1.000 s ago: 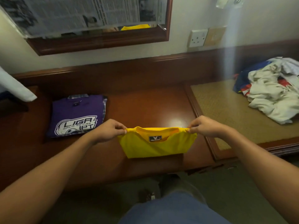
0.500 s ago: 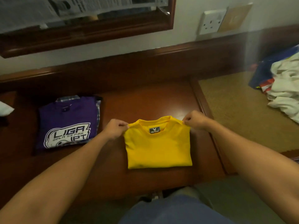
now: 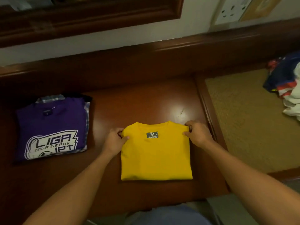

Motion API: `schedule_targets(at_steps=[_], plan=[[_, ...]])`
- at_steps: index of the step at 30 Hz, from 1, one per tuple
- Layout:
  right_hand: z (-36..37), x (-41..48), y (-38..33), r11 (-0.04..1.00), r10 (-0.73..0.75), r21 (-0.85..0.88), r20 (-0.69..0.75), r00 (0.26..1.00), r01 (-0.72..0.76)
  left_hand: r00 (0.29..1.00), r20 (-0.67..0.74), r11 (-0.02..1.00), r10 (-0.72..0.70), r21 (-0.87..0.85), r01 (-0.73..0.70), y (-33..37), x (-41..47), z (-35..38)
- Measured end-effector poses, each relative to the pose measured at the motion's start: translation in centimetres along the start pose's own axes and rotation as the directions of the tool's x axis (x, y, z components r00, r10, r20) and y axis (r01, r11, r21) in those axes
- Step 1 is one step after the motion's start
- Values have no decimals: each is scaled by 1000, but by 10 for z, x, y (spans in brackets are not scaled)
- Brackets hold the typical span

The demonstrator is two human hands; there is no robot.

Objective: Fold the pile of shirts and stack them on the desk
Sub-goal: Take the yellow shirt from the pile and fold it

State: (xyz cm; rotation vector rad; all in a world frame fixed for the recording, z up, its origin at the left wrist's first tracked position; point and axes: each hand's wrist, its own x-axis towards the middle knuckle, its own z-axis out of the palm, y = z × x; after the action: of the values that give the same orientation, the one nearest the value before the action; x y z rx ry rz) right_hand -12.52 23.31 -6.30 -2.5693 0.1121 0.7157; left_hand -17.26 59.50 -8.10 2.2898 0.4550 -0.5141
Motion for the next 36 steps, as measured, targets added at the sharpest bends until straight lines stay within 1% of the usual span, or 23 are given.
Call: schedule_targets(at_steps=[2, 4, 5, 7, 9, 11, 13, 17, 20, 23, 25, 27, 28, 30, 33, 36], plan=[[4, 3, 3, 999, 14, -47, -70, 997, -17, 990, -141, 999, -32, -43, 26, 4, 4, 4], [4, 5, 6, 997, 62, -38, -164, 985, -69, 954, -279, 987, -114, -141, 77, 4, 11, 6], [3, 6, 6, 994, 104, 6, -191, 976, -105, 934, -319, 979, -160, -176, 108, 1, 14, 7], [3, 4, 4, 978, 188, 129, -196, 963, -165, 910, -339, 962, -238, -215, 171, 3, 11, 10], [8, -2, 0, 964, 211, 198, -158, 965, -178, 917, -309, 956, -254, -223, 190, 6, 2, 15], [20, -7, -4, 957, 204, 230, -85, 975, -180, 933, -232, 943, -274, -254, 214, 5, -8, 24], [31, -11, -10, 927, 246, 303, -37, 969, -223, 945, -174, 944, -277, -232, 234, 4, -15, 32], [44, -13, -24, 889, 313, 365, -40, 949, -278, 942, -112, 928, -316, -245, 282, 15, -18, 38], [46, -13, -27, 867, 300, 420, -10, 954, -268, 965, -45, 937, -257, -257, 238, 19, -19, 36], [43, -19, -23, 842, 234, 505, -24, 972, -190, 988, -3, 955, -157, -256, 151, 16, -26, 32], [38, -26, -22, 778, 198, 610, -13, 980, -149, 992, 19, 945, -122, -304, 122, 12, -32, 28], [36, -33, -21, 682, 189, 706, 83, 978, -192, 989, 84, 913, -124, -381, 147, 9, -41, 25], [37, -37, -19, 661, 185, 715, 139, 973, -228, 983, 126, 896, -134, -409, 174, 6, -46, 24], [41, -44, -14, 665, 193, 694, 196, 961, -275, 970, 190, 872, -149, -437, 220, 2, -59, 21], [43, -63, -15, 649, 184, 716, 179, 966, -257, 969, 192, 849, -156, -476, 230, -2, -81, 18], [40, -86, -27, 647, 160, 736, 125, 979, -200, 978, 146, 795, -146, -572, 204, -2, -109, 10]])
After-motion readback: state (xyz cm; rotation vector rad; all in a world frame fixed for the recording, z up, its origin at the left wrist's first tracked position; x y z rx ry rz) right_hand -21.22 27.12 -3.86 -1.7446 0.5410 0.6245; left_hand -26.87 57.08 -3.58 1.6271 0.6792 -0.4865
